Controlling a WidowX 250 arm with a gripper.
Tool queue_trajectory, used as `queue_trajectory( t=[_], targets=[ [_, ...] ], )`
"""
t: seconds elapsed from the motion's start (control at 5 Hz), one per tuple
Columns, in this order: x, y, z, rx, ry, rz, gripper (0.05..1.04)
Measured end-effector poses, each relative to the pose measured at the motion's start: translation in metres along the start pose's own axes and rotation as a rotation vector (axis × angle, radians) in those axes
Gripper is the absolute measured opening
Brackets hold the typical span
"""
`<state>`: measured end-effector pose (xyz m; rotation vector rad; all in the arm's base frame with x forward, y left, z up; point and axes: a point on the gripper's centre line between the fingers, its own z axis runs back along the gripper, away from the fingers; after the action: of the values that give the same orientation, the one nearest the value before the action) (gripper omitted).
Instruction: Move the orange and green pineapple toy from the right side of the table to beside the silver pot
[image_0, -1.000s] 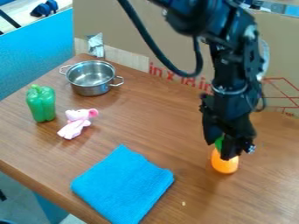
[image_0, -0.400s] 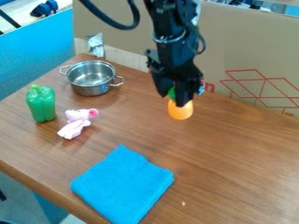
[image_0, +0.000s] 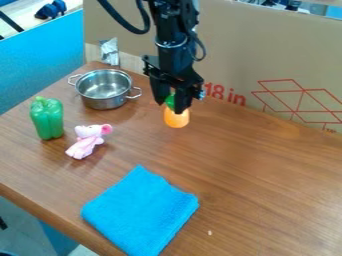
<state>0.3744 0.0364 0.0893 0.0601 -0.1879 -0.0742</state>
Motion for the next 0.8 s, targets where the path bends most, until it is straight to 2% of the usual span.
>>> queue_trajectory(
  t=[0.4, 0.6, 0.8],
  targets=[
    [0.001, 0.058, -0.011, 0.031, 0.052, 0.159, 0.615],
    [-0.003, 0.075, -0.018, 0.03, 0.079, 0.208, 0.615],
    [-0.007, 0.075, -0.026, 0.0, 0.102, 0.213, 0.615]
  ],
)
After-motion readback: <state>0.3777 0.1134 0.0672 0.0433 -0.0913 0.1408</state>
